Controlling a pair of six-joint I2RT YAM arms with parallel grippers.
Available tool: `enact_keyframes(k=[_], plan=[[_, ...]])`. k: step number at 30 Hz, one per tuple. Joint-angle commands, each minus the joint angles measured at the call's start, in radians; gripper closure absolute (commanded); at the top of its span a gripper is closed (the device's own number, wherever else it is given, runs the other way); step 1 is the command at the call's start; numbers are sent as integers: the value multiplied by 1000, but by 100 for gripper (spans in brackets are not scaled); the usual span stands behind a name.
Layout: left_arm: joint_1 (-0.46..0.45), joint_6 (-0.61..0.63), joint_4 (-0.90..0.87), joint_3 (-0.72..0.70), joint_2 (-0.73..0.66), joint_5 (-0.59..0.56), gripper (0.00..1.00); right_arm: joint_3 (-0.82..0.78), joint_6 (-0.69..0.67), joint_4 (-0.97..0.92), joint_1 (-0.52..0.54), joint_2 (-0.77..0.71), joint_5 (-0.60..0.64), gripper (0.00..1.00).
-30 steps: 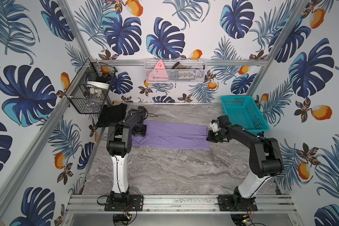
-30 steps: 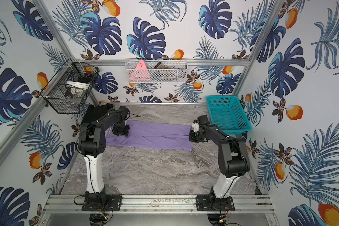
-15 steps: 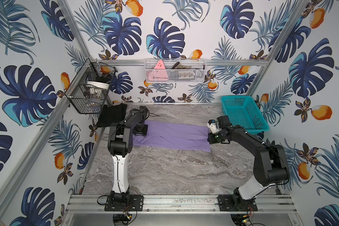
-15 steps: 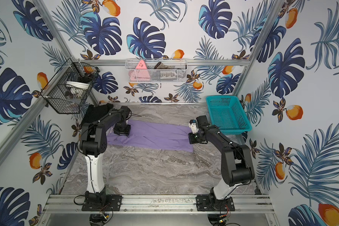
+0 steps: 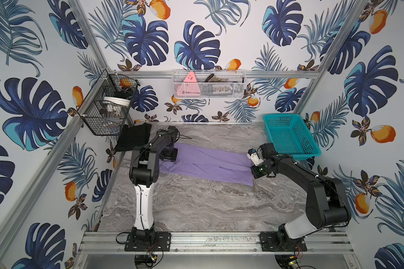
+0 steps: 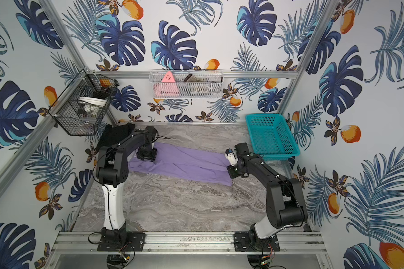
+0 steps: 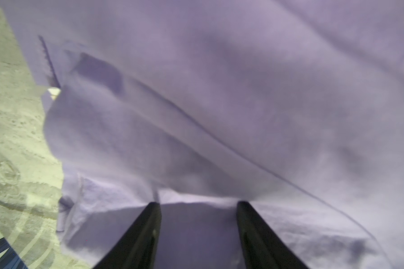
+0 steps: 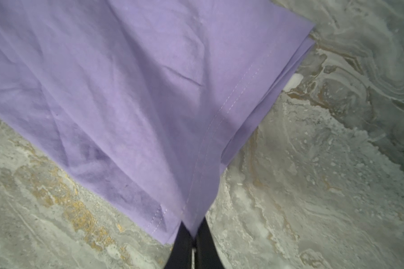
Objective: Fold and stack t-shirts
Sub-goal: Smooth out the T-shirt at the center of the board.
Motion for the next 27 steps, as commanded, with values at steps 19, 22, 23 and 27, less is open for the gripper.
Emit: enact_keyframes(k=[19,22,23,27], plan=[[-5,6,-1,-7,-35,-3,39,-123,-328,-41,65,-44,165,100],[-5,6,-1,-2,-34,-4,39,-147,-361,-37,65,-55,191,100],[-5,6,-2,0,-32,-3,39,-151,-367,-38,65,-58,193,100],[-8,6,-8,18,-21,-2,39,-152,-344,-52,65,-75,199,57]])
